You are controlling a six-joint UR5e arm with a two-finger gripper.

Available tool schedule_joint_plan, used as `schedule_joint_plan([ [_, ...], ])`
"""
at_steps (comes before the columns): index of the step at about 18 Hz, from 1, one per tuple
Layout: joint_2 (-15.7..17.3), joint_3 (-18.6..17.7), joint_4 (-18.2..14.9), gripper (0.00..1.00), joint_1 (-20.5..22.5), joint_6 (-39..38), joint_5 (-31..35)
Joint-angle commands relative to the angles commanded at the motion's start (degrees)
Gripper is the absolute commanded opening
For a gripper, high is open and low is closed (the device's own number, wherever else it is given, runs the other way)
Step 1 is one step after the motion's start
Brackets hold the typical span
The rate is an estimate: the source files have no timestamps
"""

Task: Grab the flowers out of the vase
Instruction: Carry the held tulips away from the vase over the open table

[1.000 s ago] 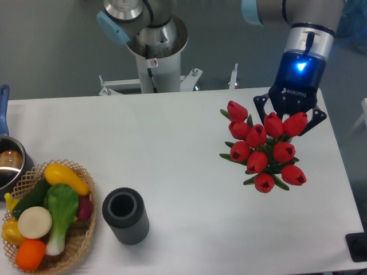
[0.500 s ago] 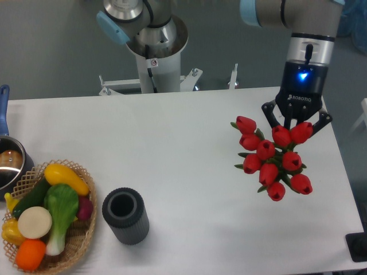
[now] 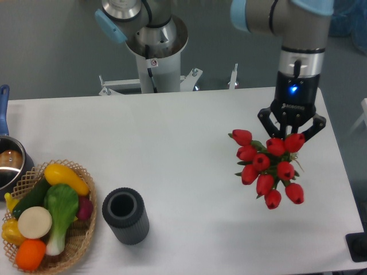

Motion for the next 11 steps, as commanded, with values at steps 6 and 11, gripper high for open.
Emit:
schedule_joint_plan([
  [6,-2.5,3.8,-8.4,0.14,-3.2,2.6,8.3],
  [11,-3.7,3.8,-8.6,0.13,-4.6,2.8,11.6],
])
